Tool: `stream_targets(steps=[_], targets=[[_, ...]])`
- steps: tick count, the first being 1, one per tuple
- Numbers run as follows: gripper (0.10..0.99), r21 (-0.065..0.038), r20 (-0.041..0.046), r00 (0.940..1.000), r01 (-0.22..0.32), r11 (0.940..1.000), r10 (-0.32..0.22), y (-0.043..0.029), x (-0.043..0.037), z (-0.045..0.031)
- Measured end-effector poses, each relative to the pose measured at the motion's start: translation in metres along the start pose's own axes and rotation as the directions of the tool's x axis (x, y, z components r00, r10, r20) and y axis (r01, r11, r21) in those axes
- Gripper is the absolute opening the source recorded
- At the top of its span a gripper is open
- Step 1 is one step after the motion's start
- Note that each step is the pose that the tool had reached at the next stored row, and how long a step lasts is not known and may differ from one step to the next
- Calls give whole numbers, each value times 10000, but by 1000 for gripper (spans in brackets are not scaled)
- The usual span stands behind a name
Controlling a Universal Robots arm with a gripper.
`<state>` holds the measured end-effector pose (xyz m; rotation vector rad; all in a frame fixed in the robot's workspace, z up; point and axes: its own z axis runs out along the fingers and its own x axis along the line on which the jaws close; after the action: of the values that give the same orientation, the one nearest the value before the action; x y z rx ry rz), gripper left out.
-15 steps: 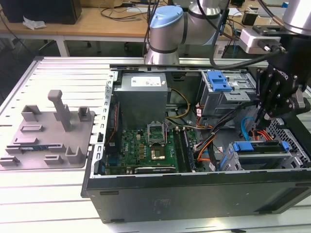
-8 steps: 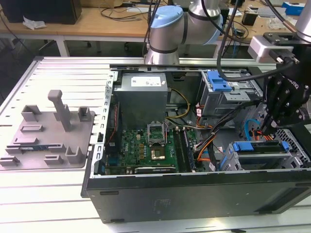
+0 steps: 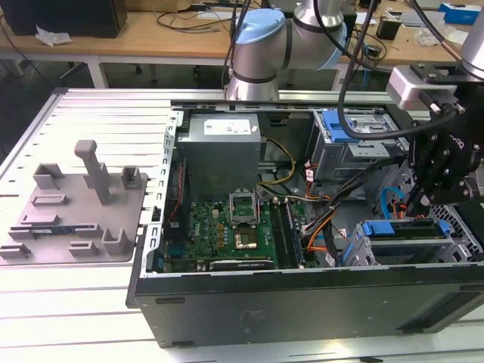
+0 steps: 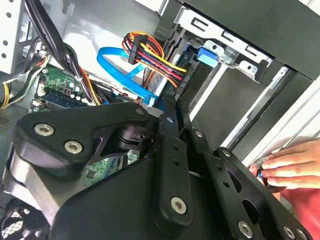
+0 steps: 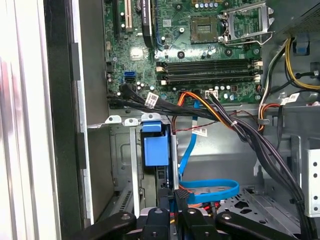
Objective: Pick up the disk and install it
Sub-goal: 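Insert the second disk wire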
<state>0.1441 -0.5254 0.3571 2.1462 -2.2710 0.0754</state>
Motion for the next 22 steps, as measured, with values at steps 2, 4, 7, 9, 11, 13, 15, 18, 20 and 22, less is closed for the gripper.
stream_targets(steps=[2,4,7,9,11,13,15,18,20,22], targets=[[161,-2,38,10000,-1,10000,1,-1,13,16],[161,-5,85,10000,-2,10000,2,-1,28,27],[161,-8,140,9999,-3,10000,3,-1,38,38],[161,-10,168,9999,-3,10000,4,-1,42,45],[161,-11,203,9998,-4,10000,4,-2,44,52],[161,-15,273,9996,-5,10000,6,-2,54,63],[161,-17,294,9996,-7,10000,7,-3,71,74],[161,-17,298,9996,-7,10000,7,-4,74,77],[161,-17,299,9996,-7,10000,7,-10,78,78],[161,-17,299,9996,-7,10000,7,-12,80,80]])
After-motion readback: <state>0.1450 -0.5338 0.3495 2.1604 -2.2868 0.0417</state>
